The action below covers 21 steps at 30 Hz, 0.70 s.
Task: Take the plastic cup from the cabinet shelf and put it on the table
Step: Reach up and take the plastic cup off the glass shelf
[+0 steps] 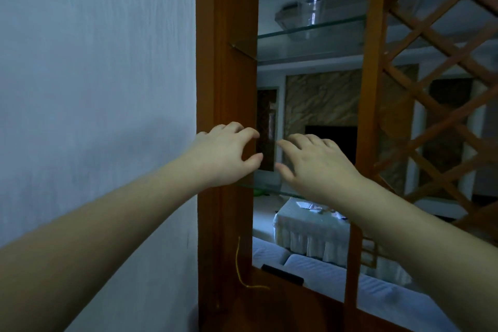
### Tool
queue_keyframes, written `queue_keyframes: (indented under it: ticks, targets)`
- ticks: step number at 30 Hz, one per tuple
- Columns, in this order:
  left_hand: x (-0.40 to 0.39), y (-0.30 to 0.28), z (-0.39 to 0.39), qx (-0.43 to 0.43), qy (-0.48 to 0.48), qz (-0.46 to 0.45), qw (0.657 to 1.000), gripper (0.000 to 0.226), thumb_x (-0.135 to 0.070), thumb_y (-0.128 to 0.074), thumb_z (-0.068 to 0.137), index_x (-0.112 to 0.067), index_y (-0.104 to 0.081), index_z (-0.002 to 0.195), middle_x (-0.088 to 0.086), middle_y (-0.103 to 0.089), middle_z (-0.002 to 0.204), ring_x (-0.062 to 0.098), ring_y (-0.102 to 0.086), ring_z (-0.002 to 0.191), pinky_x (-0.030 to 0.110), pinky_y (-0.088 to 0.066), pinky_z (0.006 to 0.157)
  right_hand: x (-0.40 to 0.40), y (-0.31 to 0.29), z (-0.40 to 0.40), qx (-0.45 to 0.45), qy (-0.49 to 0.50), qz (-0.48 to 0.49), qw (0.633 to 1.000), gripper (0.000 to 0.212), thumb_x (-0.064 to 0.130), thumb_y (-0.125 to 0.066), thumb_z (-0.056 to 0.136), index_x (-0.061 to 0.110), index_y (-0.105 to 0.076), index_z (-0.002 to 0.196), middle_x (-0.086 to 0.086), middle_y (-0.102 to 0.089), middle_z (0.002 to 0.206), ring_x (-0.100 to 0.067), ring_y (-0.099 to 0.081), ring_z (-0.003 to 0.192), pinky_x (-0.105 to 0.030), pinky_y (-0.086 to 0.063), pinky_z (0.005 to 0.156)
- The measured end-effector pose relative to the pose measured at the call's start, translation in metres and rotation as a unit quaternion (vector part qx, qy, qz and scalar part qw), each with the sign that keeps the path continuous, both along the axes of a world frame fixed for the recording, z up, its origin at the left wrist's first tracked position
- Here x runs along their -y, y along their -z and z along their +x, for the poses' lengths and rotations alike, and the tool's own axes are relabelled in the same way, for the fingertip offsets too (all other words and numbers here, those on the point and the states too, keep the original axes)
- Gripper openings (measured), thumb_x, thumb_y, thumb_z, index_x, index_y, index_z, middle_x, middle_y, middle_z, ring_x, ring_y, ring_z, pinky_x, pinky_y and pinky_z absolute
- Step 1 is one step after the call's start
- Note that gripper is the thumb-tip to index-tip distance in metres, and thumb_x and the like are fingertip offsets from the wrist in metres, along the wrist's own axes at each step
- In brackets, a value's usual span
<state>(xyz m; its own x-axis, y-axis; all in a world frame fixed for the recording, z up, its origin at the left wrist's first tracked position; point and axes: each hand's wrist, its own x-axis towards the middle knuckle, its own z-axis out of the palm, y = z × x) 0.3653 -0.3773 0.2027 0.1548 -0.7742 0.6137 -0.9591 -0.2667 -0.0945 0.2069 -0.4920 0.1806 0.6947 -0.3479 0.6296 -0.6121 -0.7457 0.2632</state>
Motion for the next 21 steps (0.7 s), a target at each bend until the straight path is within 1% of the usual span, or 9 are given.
queue_keyframes:
  ticks: [3,6,9,11,14,16,18,20,21]
  targets:
    - [0.018,-0.02,0.011,-0.003,0.048,-0.026,0.999,0.057,-0.06,-0.043,0.091,-0.032,-0.04,0.14,0.003,-0.047,0.145,0.025,-0.048,0.127,0.051,-0.049,0.096,0.014,-0.015,0.013,0.012,0.008,-0.001,1.0,0.059,0.054,-0.03,0.096,0.026,-0.029,0.148,-0.006,-0.04,0.151,-0.027,-0.035,0.138,-0.047,-0.03,0.108]
    - [0.033,-0.03,0.017,-0.004,0.095,-0.057,0.994,0.053,-0.053,-0.052,0.09,-0.029,-0.046,0.137,0.002,-0.053,0.138,0.02,-0.054,0.118,0.04,-0.053,0.089,0.029,-0.033,0.012,0.022,-0.005,0.01,1.0,0.06,0.057,-0.03,0.095,0.029,-0.028,0.148,-0.003,-0.043,0.148,-0.024,-0.037,0.137,-0.047,-0.032,0.108]
    - [0.047,-0.039,0.024,-0.018,0.119,-0.063,0.991,0.052,-0.05,-0.056,0.089,-0.029,-0.047,0.136,0.001,-0.053,0.137,0.018,-0.055,0.117,0.034,-0.052,0.086,0.047,-0.057,0.008,0.04,-0.014,0.031,0.999,0.059,0.058,-0.03,0.094,0.031,-0.03,0.147,-0.002,-0.043,0.148,-0.024,-0.036,0.136,-0.047,-0.032,0.106]
    - [0.058,-0.055,0.025,-0.018,0.119,-0.082,0.989,0.051,-0.051,-0.055,0.09,-0.029,-0.048,0.136,0.002,-0.054,0.136,0.019,-0.055,0.117,0.034,-0.052,0.086,0.058,-0.075,0.008,0.055,-0.011,0.027,0.998,0.059,0.057,-0.032,0.094,0.031,-0.03,0.147,-0.003,-0.042,0.148,-0.025,-0.036,0.136,-0.047,-0.033,0.105]
    - [0.076,-0.084,0.019,-0.014,0.116,-0.125,0.985,0.048,-0.049,-0.052,0.091,-0.026,-0.05,0.134,0.003,-0.056,0.133,0.02,-0.055,0.115,0.04,-0.052,0.09,0.07,-0.101,0.008,0.068,-0.005,-0.056,0.996,0.06,0.056,-0.034,0.094,0.029,-0.03,0.147,-0.005,-0.044,0.147,-0.025,-0.039,0.134,-0.047,-0.035,0.103]
    - [0.088,-0.103,0.011,-0.008,0.111,-0.14,0.984,0.046,-0.047,-0.051,0.092,-0.026,-0.05,0.133,0.004,-0.056,0.13,0.02,-0.055,0.112,0.043,-0.052,0.09,0.076,-0.121,0.007,0.066,0.0,-0.089,0.994,0.059,0.054,-0.035,0.095,0.028,-0.03,0.147,-0.006,-0.044,0.146,-0.026,-0.039,0.134,-0.046,-0.035,0.104]
    - [0.099,-0.124,0.004,-0.01,0.114,-0.157,0.981,0.044,-0.045,-0.052,0.093,-0.026,-0.051,0.132,0.004,-0.057,0.129,0.017,-0.057,0.105,0.037,-0.053,0.083,0.081,-0.142,0.004,0.07,-0.005,-0.087,0.994,0.057,0.052,-0.037,0.096,0.028,-0.031,0.147,-0.006,-0.042,0.147,-0.026,-0.038,0.135,-0.046,-0.033,0.105]
    - [0.107,-0.146,-0.001,-0.027,0.131,-0.187,0.973,0.044,-0.043,-0.053,0.093,-0.026,-0.049,0.133,0.005,-0.058,0.132,0.012,-0.059,0.094,0.027,-0.052,0.071,0.081,-0.166,0.0,0.091,-0.022,-0.098,0.991,0.055,0.051,-0.037,0.096,0.028,-0.033,0.146,-0.006,-0.042,0.146,-0.026,-0.038,0.134,-0.046,-0.033,0.105]
    - [0.109,-0.155,-0.002,-0.036,0.141,-0.198,0.969,0.046,-0.043,-0.054,0.092,-0.026,-0.048,0.135,0.006,-0.057,0.134,0.011,-0.059,0.091,0.024,-0.05,0.067,0.079,-0.176,-0.002,0.102,-0.028,-0.106,0.989,0.054,0.051,-0.038,0.096,0.028,-0.034,0.145,-0.006,-0.043,0.146,-0.026,-0.04,0.133,-0.046,-0.034,0.104]
